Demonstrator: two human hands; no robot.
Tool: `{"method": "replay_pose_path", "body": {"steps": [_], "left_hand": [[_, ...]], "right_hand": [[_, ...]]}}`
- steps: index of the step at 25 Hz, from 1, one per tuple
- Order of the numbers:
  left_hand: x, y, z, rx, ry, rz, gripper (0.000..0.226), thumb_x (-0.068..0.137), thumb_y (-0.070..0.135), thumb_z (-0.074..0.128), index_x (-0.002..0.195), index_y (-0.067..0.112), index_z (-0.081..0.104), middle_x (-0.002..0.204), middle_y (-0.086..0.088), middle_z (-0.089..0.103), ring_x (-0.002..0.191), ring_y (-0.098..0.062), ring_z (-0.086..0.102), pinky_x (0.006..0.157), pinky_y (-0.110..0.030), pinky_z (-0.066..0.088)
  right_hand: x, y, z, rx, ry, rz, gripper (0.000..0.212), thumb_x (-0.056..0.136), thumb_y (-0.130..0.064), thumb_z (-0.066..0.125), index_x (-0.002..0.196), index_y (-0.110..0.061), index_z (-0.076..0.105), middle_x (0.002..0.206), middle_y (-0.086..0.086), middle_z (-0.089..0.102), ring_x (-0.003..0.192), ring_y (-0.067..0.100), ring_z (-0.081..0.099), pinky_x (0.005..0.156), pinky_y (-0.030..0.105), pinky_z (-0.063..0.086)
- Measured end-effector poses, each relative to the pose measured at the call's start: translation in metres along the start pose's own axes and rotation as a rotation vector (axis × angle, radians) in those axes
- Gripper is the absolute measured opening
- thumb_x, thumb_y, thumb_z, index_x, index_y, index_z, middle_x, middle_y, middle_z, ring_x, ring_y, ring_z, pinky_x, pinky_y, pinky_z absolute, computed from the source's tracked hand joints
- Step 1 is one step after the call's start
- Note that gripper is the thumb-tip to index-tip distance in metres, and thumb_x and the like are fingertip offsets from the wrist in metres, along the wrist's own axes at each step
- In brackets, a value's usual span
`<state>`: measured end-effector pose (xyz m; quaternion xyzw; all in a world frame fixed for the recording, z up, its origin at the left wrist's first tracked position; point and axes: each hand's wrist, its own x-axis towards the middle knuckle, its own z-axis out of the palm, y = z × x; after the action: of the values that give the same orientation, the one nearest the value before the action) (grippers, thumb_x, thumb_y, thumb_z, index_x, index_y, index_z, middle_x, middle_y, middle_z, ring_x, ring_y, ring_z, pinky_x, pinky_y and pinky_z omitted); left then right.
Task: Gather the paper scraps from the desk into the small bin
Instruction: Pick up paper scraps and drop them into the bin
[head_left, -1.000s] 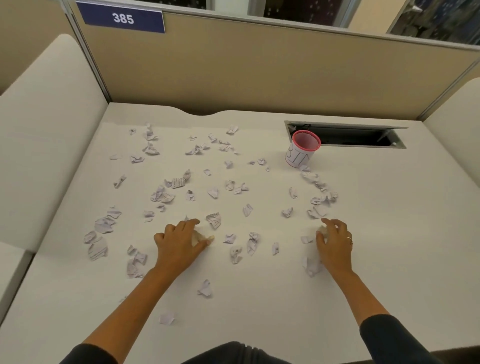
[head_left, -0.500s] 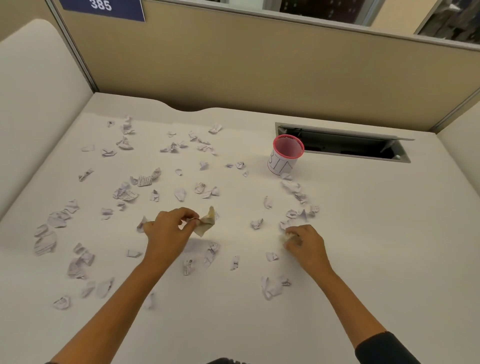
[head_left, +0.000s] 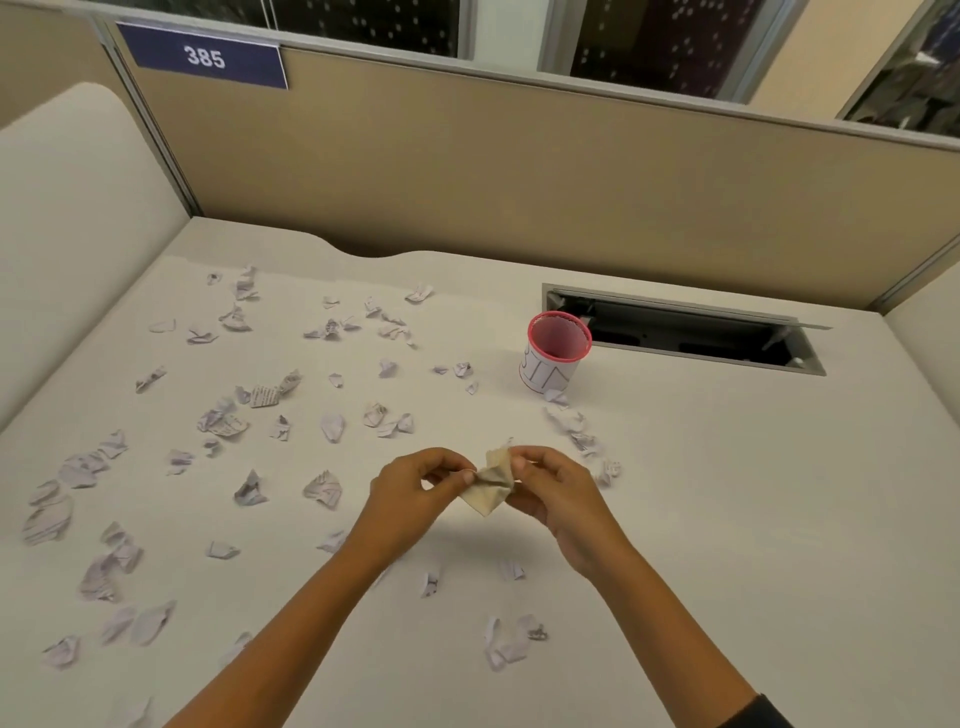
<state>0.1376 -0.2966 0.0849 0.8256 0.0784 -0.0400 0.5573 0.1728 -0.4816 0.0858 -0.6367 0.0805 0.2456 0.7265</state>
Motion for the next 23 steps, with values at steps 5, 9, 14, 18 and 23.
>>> {"method": "replay_pose_path", "body": {"steps": [5,9,14,18,23], "left_hand": [[0.015,0.001,0.013,0.034,0.074,-0.009,0.007,0.087,0.031,0.062,0.083,0.031,0.068,0.080,0.015,0.069,0.080,-0.006,0.061,0.090,-0.046,0.046],[0.024,-0.004,0.024,0.017,0.073,0.078,0.004,0.087,0.032,0.062,0.087,0.034,0.065,0.086,0.015,0.067,0.084,-0.006,0.059,0.082,-0.038,0.048],[0.057,-0.030,0.026,0.216,0.112,0.124,0.040,0.091,0.052,0.037,0.122,0.033,0.052,0.128,0.014,0.054,0.120,-0.006,0.047,0.100,-0.035,0.025],[0.087,-0.058,0.031,0.541,0.031,0.173,0.048,0.097,0.044,0.033,0.141,0.027,0.035,0.153,0.005,0.028,0.143,-0.015,0.019,0.113,-0.042,0.015],[0.098,-0.085,0.044,0.809,-0.050,0.211,0.052,0.098,0.039,0.029,0.146,0.018,0.028,0.157,-0.003,0.016,0.145,-0.025,0.013,0.115,-0.043,0.014]], "right_hand": [[0.009,0.008,0.004,0.114,-0.074,0.019,0.031,0.084,-0.025,0.067,0.112,-0.010,0.065,0.110,0.008,0.071,0.103,0.023,0.067,0.088,0.032,0.055],[0.018,0.012,0.004,0.005,0.093,-0.013,0.032,0.077,-0.009,0.073,0.108,-0.013,0.065,0.101,0.004,0.073,0.093,0.017,0.070,0.073,0.023,0.056],[0.051,-0.030,-0.015,-0.134,0.288,-0.167,0.027,0.074,-0.004,0.073,0.100,-0.012,0.070,0.092,0.006,0.075,0.085,0.020,0.070,0.074,0.028,0.057],[0.093,-0.094,-0.043,-0.526,0.431,-0.388,0.029,0.075,-0.017,0.075,0.104,-0.018,0.070,0.088,-0.008,0.071,0.080,0.002,0.066,0.063,0.008,0.047],[0.152,-0.123,-0.055,-1.017,0.463,-0.401,0.033,0.079,-0.018,0.071,0.111,-0.009,0.065,0.103,0.008,0.070,0.092,0.023,0.064,0.077,0.028,0.053]]}}
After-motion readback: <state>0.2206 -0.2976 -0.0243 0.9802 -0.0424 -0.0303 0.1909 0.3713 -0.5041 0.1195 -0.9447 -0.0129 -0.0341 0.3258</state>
